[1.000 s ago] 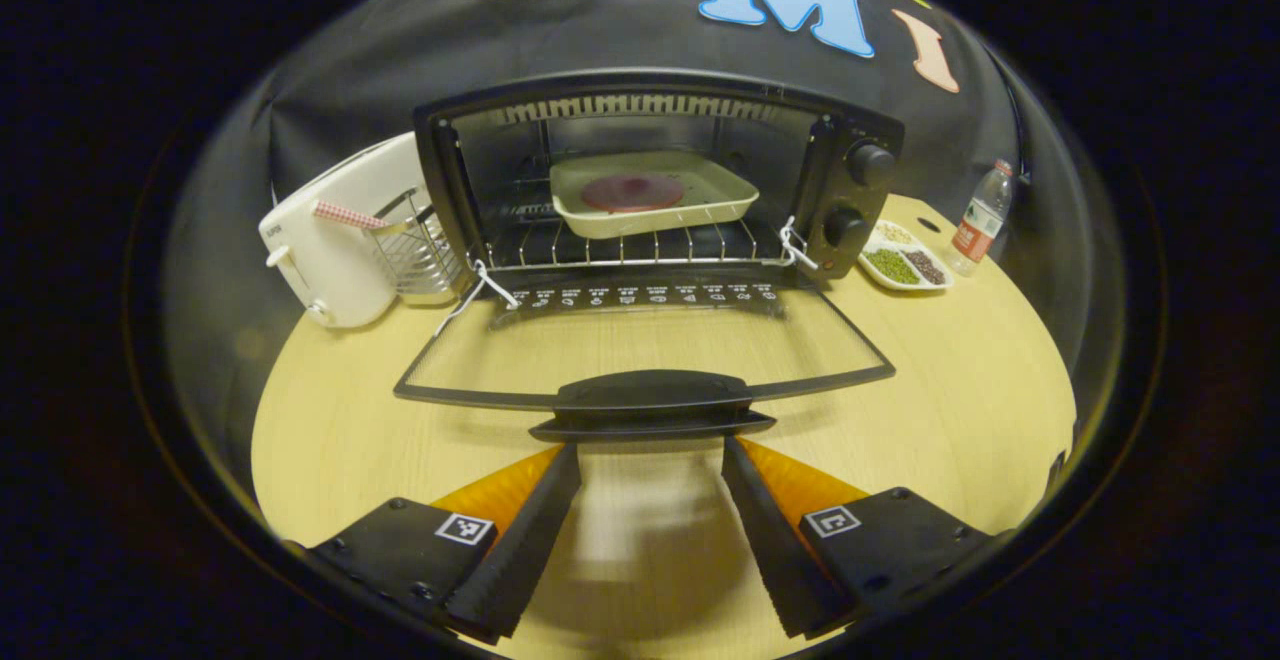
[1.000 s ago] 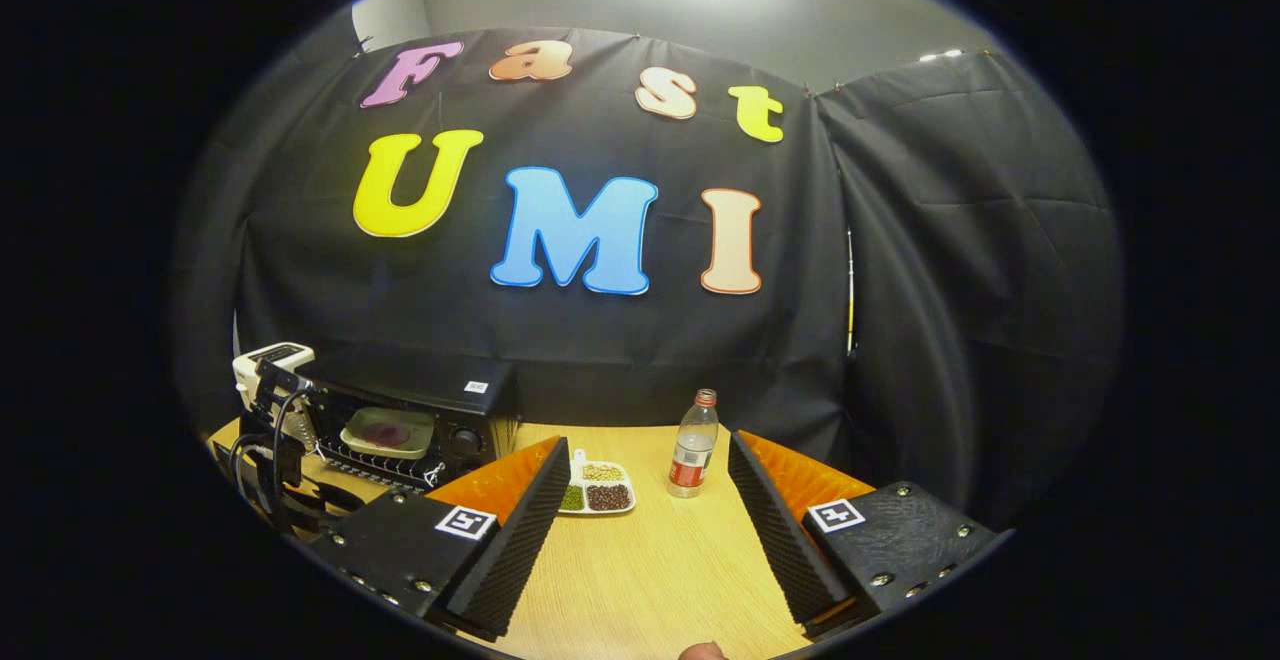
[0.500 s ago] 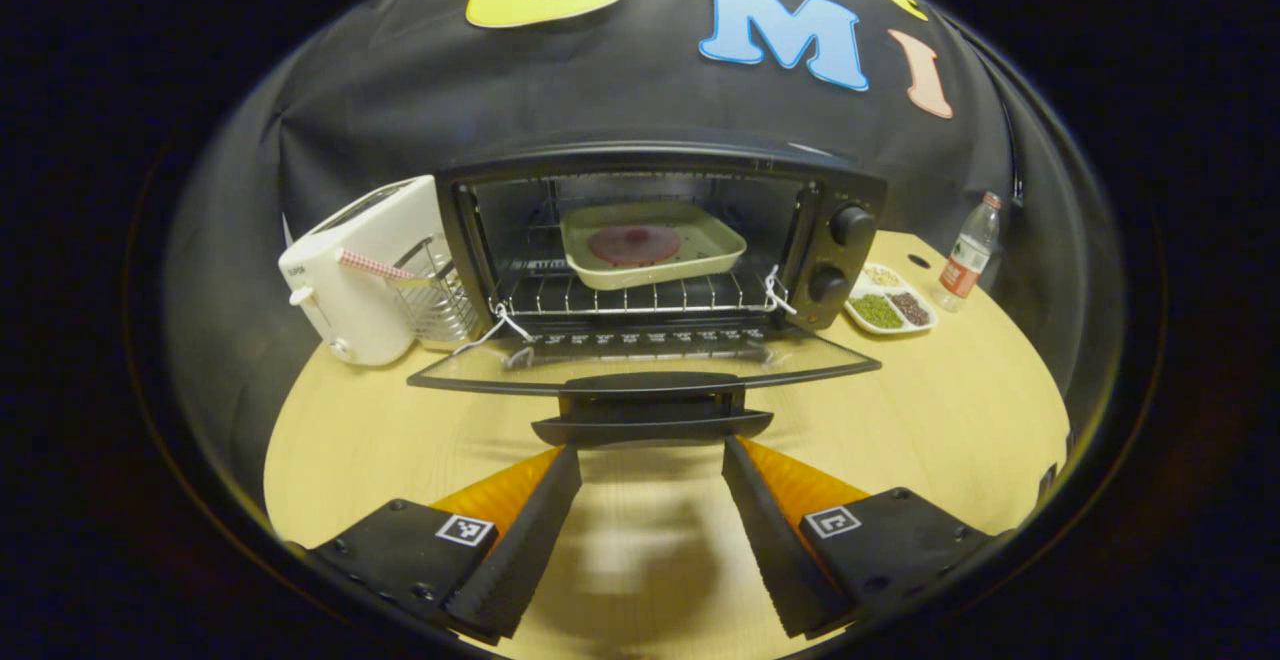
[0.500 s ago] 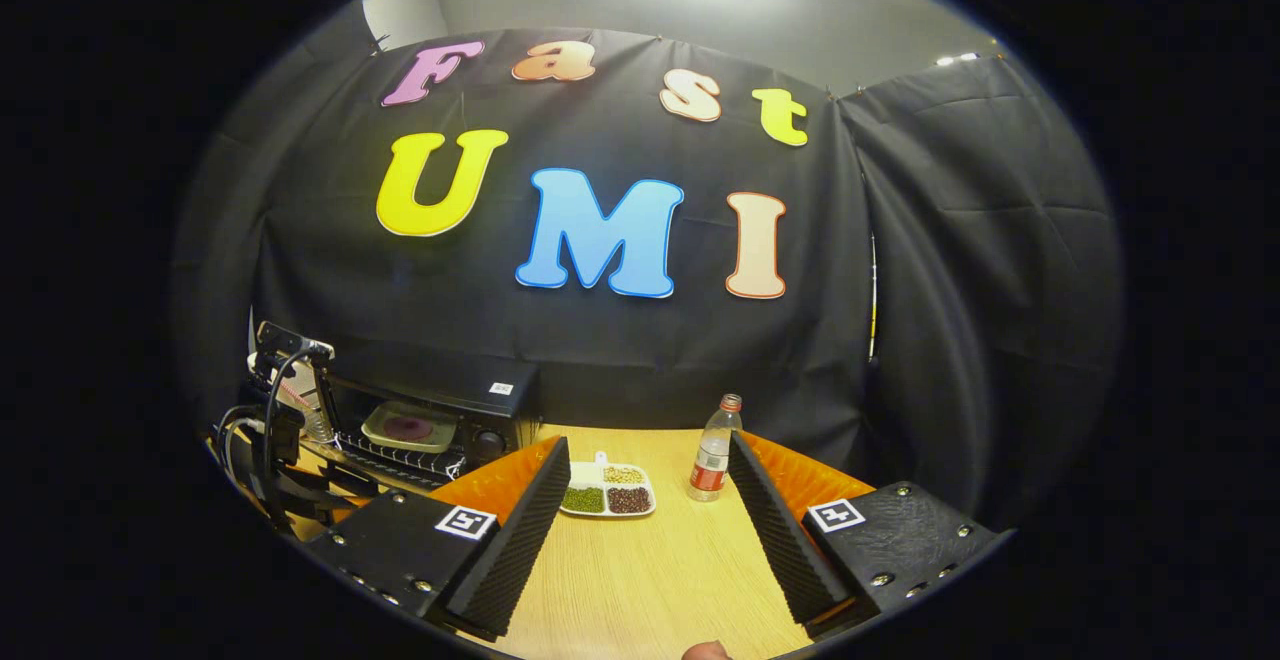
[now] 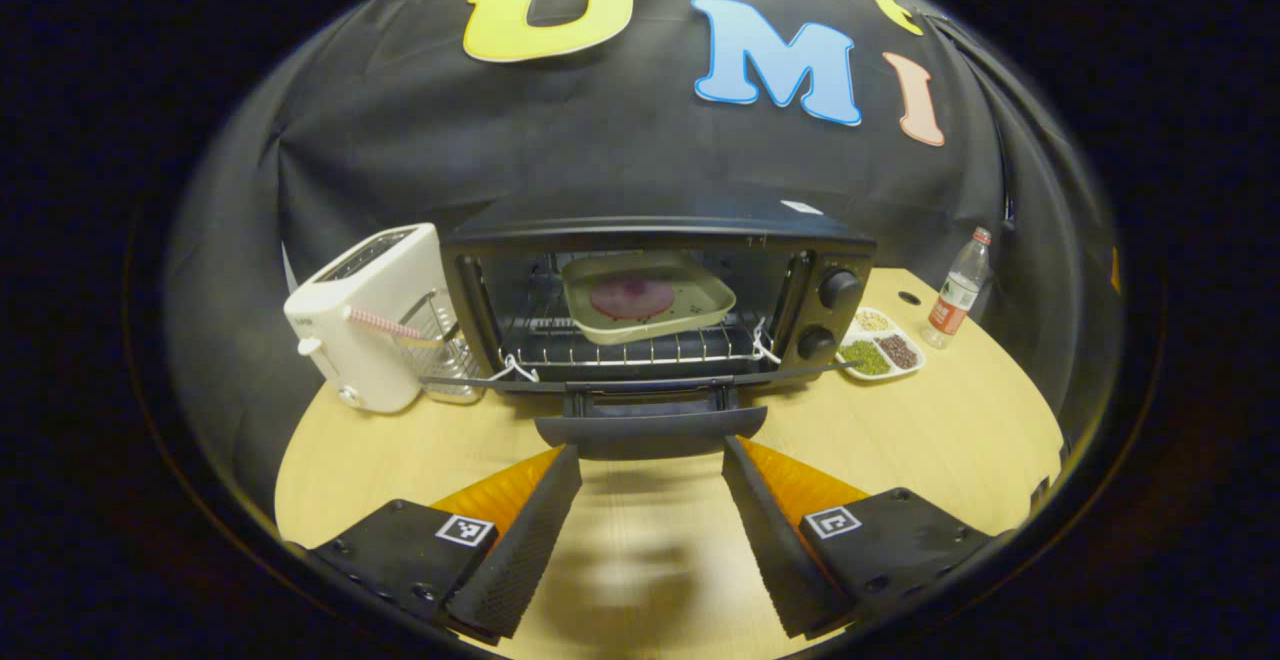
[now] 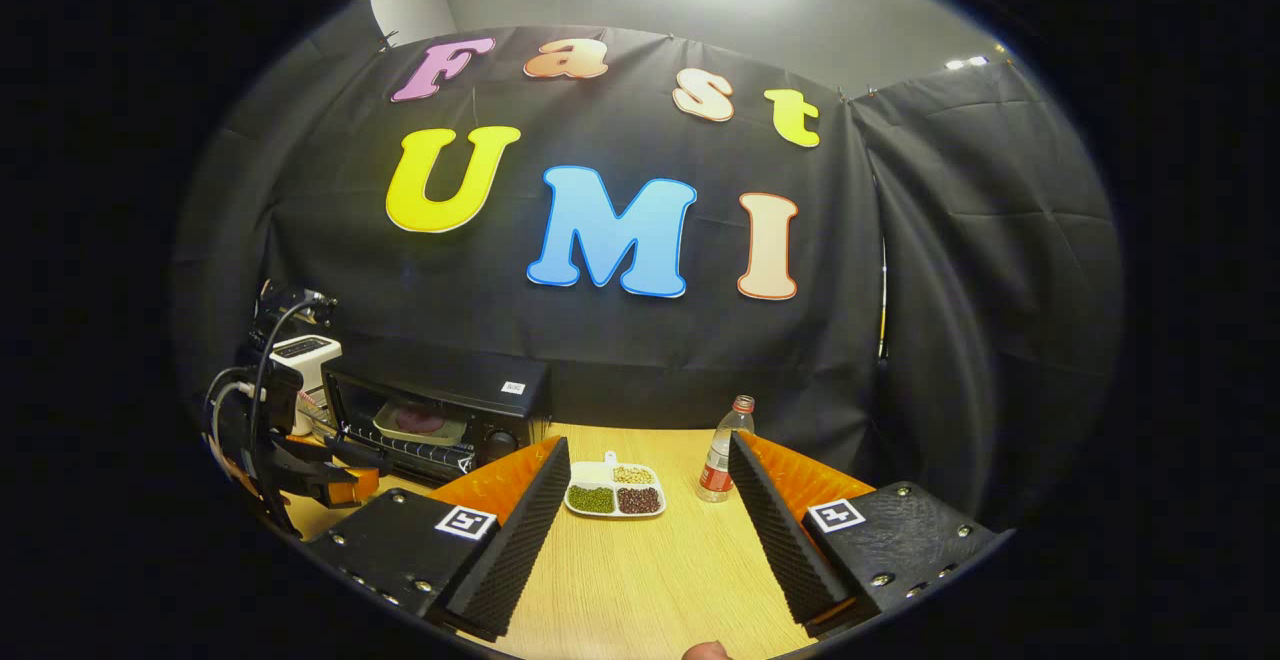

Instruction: Open the electric oven with the left hand, put the food in, and close the electric oven.

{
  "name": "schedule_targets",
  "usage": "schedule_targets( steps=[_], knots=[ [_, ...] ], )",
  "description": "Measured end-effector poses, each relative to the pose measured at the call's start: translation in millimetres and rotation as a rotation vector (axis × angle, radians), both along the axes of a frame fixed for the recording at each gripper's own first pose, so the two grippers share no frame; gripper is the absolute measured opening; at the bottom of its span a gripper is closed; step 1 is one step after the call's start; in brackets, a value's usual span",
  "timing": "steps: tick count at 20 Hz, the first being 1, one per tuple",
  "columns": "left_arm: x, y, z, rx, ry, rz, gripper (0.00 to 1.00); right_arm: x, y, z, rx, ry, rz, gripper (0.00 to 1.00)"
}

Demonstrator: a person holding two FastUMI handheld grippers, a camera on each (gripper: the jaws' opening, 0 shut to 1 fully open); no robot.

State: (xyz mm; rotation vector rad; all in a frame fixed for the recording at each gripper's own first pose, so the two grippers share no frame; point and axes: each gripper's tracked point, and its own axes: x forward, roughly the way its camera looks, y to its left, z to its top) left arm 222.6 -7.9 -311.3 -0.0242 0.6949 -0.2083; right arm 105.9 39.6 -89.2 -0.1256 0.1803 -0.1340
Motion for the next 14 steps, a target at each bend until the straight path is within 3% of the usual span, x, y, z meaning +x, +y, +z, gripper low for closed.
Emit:
schedule_targets(
  steps=[6, 8, 11, 12, 13, 14],
  knots=[
    [44.2, -0.9, 30.7, -0.002, -0.126, -0.016, 1.00, -0.5, 0.8, -1.7, -0.001, 0.003, -0.006, 0.98],
    [51.7, -1.4, 52.7, -0.017, -0.191, -0.016, 0.91, -0.4, 0.9, 0.3, 0.016, 0.000, -0.003, 0.98],
    [49.2, -0.6, 102.3, -0.048, -0.326, 0.010, 1.00, -0.8, 2.3, 7.8, 0.063, -0.022, 0.019, 0.98],
    [41.8, 0.0, 121.9, -0.058, -0.370, 0.024, 1.00, -1.5, 2.1, 11.8, 0.078, -0.032, 0.030, 0.98],
    [33.2, -0.3, 141.6, -0.063, -0.413, 0.036, 0.92, -3.4, 1.8, 17.2, 0.090, -0.043, 0.042, 0.98],
    [22.1, 0.4, 160.2, -0.058, -0.447, 0.047, 1.00, -5.0, -0.6, 23.1, 0.100, -0.056, 0.056, 0.98]
  ],
)
